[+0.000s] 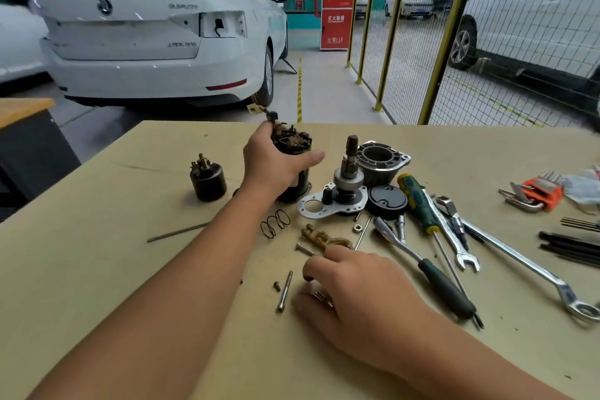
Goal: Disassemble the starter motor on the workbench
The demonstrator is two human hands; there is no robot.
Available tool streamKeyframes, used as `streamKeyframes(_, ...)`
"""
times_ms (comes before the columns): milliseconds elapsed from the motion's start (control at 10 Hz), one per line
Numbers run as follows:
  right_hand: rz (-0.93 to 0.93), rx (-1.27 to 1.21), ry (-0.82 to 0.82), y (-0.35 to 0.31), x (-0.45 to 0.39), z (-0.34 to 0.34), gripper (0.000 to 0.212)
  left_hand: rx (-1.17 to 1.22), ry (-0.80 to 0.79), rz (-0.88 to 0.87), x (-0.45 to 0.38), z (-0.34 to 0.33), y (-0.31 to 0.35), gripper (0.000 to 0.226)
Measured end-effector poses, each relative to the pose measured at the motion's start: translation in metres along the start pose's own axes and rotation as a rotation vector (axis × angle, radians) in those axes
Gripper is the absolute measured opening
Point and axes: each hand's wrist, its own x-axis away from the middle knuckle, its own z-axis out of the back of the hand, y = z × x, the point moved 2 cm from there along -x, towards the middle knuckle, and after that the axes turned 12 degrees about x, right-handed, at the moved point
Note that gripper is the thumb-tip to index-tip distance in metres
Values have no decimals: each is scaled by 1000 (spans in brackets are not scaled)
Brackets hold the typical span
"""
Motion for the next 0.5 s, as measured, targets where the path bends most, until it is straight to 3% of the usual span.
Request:
streamKeyframes(100, -42, -34, 33, 3, -2, 2, 53, -23, -70, 69, -6, 9, 1, 62)
streamKeyframes(200, -93, -94, 91, 9, -1, 7, 59, -80, -190, 145, -8, 18, 8, 76)
streamKeyframes(300, -139, -117, 113, 16, 0, 9, 60, -216, -284, 198, -2, 28, 16, 107)
streamKeyframes(500, -222, -216, 170, 27, 5, 8, 47, -227, -280, 237, 24, 49, 41, 73)
